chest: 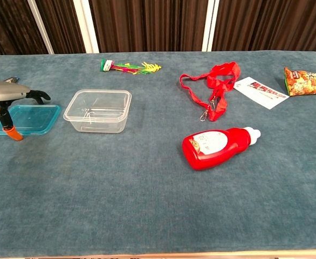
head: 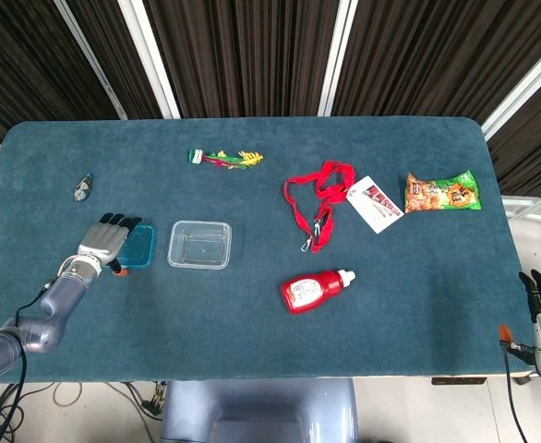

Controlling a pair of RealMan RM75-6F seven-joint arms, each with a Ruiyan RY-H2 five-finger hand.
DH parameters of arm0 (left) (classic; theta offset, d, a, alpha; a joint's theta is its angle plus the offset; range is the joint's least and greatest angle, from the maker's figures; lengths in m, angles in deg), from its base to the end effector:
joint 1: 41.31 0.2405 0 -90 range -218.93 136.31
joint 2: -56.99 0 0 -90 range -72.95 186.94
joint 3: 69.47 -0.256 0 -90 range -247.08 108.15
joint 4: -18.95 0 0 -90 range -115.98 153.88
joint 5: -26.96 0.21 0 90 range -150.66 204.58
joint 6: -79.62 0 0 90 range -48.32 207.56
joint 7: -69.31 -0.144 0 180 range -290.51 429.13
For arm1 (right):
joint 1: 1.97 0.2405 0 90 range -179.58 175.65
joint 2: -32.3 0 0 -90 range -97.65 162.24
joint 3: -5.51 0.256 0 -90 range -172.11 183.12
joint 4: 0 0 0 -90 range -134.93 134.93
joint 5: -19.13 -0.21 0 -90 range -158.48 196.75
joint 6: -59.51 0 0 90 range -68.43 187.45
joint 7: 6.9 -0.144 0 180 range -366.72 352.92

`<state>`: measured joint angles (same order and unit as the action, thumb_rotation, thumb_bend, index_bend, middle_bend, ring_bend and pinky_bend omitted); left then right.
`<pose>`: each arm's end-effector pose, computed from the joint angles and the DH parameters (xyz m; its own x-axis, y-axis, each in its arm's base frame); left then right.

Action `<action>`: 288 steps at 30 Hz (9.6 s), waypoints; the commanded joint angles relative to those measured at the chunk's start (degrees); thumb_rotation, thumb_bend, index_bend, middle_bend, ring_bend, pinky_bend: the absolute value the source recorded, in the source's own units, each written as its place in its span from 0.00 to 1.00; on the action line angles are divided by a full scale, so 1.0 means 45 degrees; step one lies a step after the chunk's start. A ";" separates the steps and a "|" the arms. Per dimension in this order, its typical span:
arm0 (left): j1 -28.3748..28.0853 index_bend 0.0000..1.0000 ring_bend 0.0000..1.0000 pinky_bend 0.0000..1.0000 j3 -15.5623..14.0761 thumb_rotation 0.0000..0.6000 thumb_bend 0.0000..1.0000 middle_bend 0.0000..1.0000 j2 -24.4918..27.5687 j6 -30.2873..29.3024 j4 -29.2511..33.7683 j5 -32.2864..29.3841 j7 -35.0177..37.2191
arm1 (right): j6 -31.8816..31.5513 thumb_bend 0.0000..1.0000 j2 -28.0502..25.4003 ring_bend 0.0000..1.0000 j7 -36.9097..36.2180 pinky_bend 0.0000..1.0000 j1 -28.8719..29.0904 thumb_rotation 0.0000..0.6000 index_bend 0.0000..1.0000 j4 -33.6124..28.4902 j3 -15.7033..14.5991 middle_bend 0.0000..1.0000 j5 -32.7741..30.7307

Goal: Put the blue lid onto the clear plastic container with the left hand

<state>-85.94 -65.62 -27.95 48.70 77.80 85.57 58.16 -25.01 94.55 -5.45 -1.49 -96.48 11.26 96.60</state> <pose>-0.2867 0.3967 0.0216 0.6056 0.4967 0.6217 0.7759 -0.1949 -0.6000 -0.3283 -0.1646 0.1759 0.3670 0.0040 0.9302 -0.9122 0.1973 0.3590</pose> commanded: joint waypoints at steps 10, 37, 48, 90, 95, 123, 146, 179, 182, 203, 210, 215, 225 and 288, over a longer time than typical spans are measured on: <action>-0.0010 0.00 0.00 0.00 -0.0081 1.00 0.09 0.17 0.0013 0.0010 -0.0116 0.0078 0.0082 | 0.0001 0.39 -0.0016 0.03 0.0023 0.00 -0.0019 1.00 0.06 -0.0058 0.0011 0.04 -0.0052; 0.0098 0.00 0.00 0.00 0.0026 1.00 0.18 0.29 0.0319 -0.0228 0.0114 0.0263 0.0500 | 0.0089 0.39 -0.0036 0.03 -0.0002 0.00 -0.0019 1.00 0.06 -0.0154 0.0048 0.04 -0.0199; -0.0017 0.00 0.00 0.00 0.0146 1.00 0.18 0.29 0.1471 -0.0447 0.1452 0.0075 0.0180 | 0.0128 0.39 -0.0048 0.03 -0.0035 0.00 -0.0009 1.00 0.06 -0.0177 0.0035 0.04 -0.0184; -0.5557 0.00 0.00 0.00 -0.0482 1.00 0.18 0.29 0.2927 -0.2699 0.8216 -0.9253 -0.5546 | 0.0142 0.39 -0.0111 0.03 -0.0198 0.00 -0.0028 1.00 0.06 -0.0209 0.0053 0.04 -0.0217; -0.5957 0.00 0.00 0.00 -0.0621 1.00 0.18 0.29 0.2668 -0.2971 0.8119 -0.9762 -0.5841 | 0.0138 0.39 -0.0115 0.03 -0.0205 0.00 -0.0029 1.00 0.06 -0.0207 0.0059 0.04 -0.0220; -0.6434 0.00 0.00 0.00 -0.1121 1.00 0.18 0.29 0.1514 -0.3272 0.7172 -0.9936 -0.6157 | 0.0133 0.39 -0.0106 0.03 -0.0201 0.00 -0.0029 1.00 0.06 -0.0184 0.0065 0.04 -0.0217; -0.6742 0.00 0.00 0.00 -0.1097 1.00 0.18 0.29 0.0972 -0.3839 0.6879 -1.0741 -0.6813 | 0.0188 0.39 -0.0120 0.03 -0.0254 0.00 -0.0029 1.00 0.06 -0.0204 0.0068 0.04 -0.0279; -0.6637 0.00 0.00 0.00 -0.0928 1.00 0.18 0.29 0.0339 -0.4140 0.6623 -1.0865 -0.7421 | 0.0207 0.39 -0.0134 0.03 -0.0239 0.00 -0.0031 1.00 0.06 -0.0230 0.0098 0.04 -0.0369; -0.6612 0.00 0.00 0.00 -0.0913 1.00 0.18 0.29 0.0331 -0.4154 0.6601 -1.0870 -0.7452 | 0.0212 0.39 -0.0137 0.03 -0.0244 0.00 -0.0031 1.00 0.06 -0.0236 0.0097 0.04 -0.0372; -0.6482 0.00 0.00 0.00 -0.0767 1.00 0.18 0.29 0.0191 -0.4098 0.6400 -1.0784 -0.7622 | 0.0237 0.39 -0.0155 0.03 -0.0220 0.00 -0.0033 1.00 0.06 -0.0275 0.0102 0.04 -0.0426; -0.6467 0.00 0.00 0.00 -0.0733 1.00 0.18 0.29 0.0180 -0.4185 0.6499 -1.0687 -0.7705 | 0.0257 0.39 -0.0155 0.03 -0.0224 0.00 -0.0026 1.00 0.06 -0.0272 0.0093 0.04 -0.0416; -0.6460 0.00 0.00 0.00 -0.0723 1.00 0.18 0.29 0.0150 -0.4221 0.6509 -1.0703 -0.7760 | 0.0262 0.39 -0.0158 0.03 -0.0228 0.00 -0.0027 1.00 0.06 -0.0274 0.0096 0.04 -0.0429; -0.6464 0.00 0.00 0.00 -0.0689 1.00 0.18 0.29 0.0108 -0.4331 0.6580 -1.0846 -0.7909 | 0.0266 0.39 -0.0151 0.03 -0.0214 0.00 -0.0026 1.00 0.06 -0.0283 0.0101 0.04 -0.0453; -0.6406 0.00 0.00 0.00 -0.0212 1.00 0.16 0.23 -0.0571 -0.4787 0.6281 -1.1268 -0.8956 | 0.0296 0.39 -0.0171 0.03 -0.0197 0.00 -0.0039 1.00 0.06 -0.0339 0.0122 0.04 -0.0576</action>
<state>-114.77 -66.58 -30.51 27.17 106.08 34.87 17.85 -23.68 93.78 -6.34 -1.66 -98.01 11.81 94.01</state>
